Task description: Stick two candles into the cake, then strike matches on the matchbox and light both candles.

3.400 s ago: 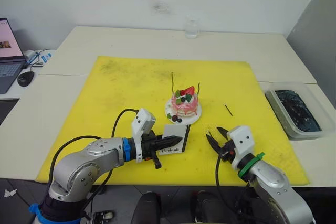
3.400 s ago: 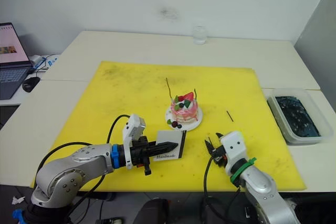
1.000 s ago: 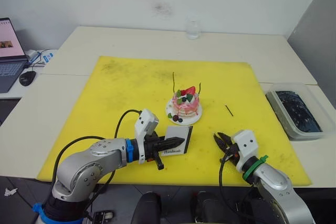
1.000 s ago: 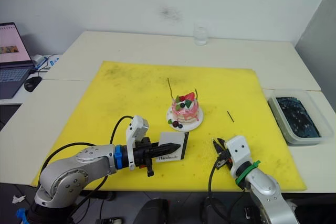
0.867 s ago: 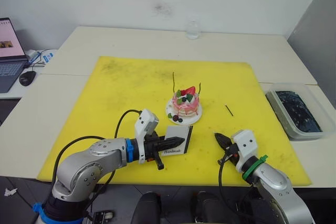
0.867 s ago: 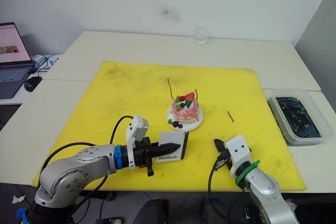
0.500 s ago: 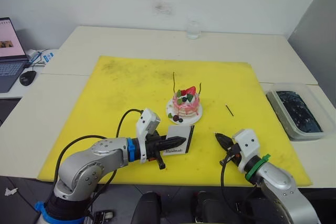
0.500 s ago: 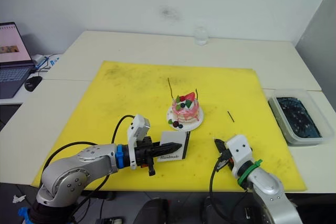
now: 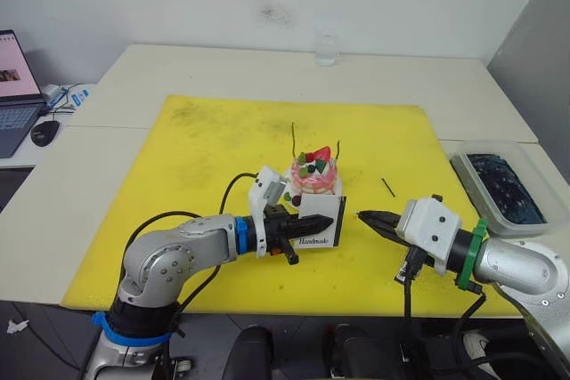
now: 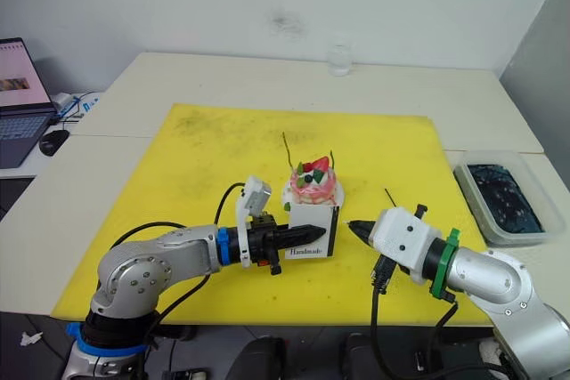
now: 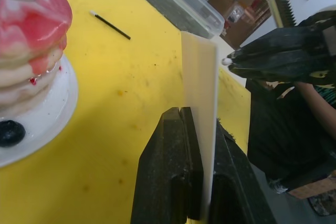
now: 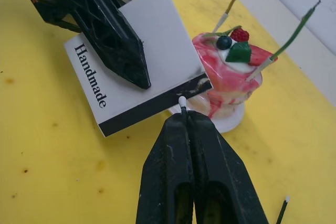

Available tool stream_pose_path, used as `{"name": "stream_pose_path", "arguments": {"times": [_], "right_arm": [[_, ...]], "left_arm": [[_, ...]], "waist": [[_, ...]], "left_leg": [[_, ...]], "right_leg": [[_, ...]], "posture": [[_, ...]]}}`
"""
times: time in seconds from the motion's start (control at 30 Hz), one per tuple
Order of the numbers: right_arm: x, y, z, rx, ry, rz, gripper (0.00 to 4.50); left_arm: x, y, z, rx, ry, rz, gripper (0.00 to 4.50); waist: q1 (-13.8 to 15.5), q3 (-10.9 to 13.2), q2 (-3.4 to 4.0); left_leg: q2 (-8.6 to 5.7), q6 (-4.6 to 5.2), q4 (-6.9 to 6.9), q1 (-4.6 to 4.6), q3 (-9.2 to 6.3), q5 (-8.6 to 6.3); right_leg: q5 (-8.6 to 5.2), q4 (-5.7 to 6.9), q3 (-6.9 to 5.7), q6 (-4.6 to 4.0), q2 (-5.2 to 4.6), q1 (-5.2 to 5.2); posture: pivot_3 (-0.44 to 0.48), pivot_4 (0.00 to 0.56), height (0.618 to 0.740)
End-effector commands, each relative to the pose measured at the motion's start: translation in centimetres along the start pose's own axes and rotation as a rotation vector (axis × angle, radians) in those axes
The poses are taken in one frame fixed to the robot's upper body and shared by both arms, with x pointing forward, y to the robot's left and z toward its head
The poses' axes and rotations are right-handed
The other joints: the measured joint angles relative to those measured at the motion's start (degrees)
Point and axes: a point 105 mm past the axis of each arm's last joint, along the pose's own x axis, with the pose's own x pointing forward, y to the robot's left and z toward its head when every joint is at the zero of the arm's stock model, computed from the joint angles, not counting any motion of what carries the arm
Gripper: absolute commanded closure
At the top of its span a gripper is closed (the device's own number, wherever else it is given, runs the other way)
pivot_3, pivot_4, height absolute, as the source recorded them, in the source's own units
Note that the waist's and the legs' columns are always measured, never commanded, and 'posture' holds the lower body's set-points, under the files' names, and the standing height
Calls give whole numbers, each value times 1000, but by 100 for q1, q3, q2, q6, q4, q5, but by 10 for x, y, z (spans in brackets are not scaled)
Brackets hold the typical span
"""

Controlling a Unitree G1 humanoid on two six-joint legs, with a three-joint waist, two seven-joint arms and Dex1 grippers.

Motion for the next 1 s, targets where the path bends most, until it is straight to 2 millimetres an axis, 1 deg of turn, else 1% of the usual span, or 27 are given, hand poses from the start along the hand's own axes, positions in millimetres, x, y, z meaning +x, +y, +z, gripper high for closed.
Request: {"name": "stream_pose_path", "arguments": {"times": [0.03, 0.5, 0.8, 1.0], "right_arm": [[2, 4, 9, -45, -18, 33, 4492], [17, 1, -3, -35, 15, 5, 4492], [23, -1, -8, -29, 27, -2, 4492], [29, -1, -8, -16, 34, -5, 4492]], "left_arm": [[0, -6, 6, 23, -13, -26, 4500], [-1, -9, 4, 34, -24, -19, 4500], [-1, -9, 6, 40, -33, -25, 4500], [2, -16, 3, 90, -14, -57, 4500]], "waist": [[3, 0, 0], [4, 0, 0], [3, 0, 0], [2, 0, 0]], "left_leg": [[1, 0, 0, 0, -1, 0], [4, 0, 3, -1, 1, 0], [4, 0, 3, -1, 2, 0], [4, 0, 3, 0, 2, 0]], "right_leg": [[0, 0, 0, 0, 0, 0], [0, 1, 2, 1, -2, 1], [0, 1, 3, 0, -2, 1], [0, 2, 4, 0, -2, 1]], "posture": [[0, 150, 740], [0, 150, 740], [0, 150, 740], [0, 150, 740]]}}
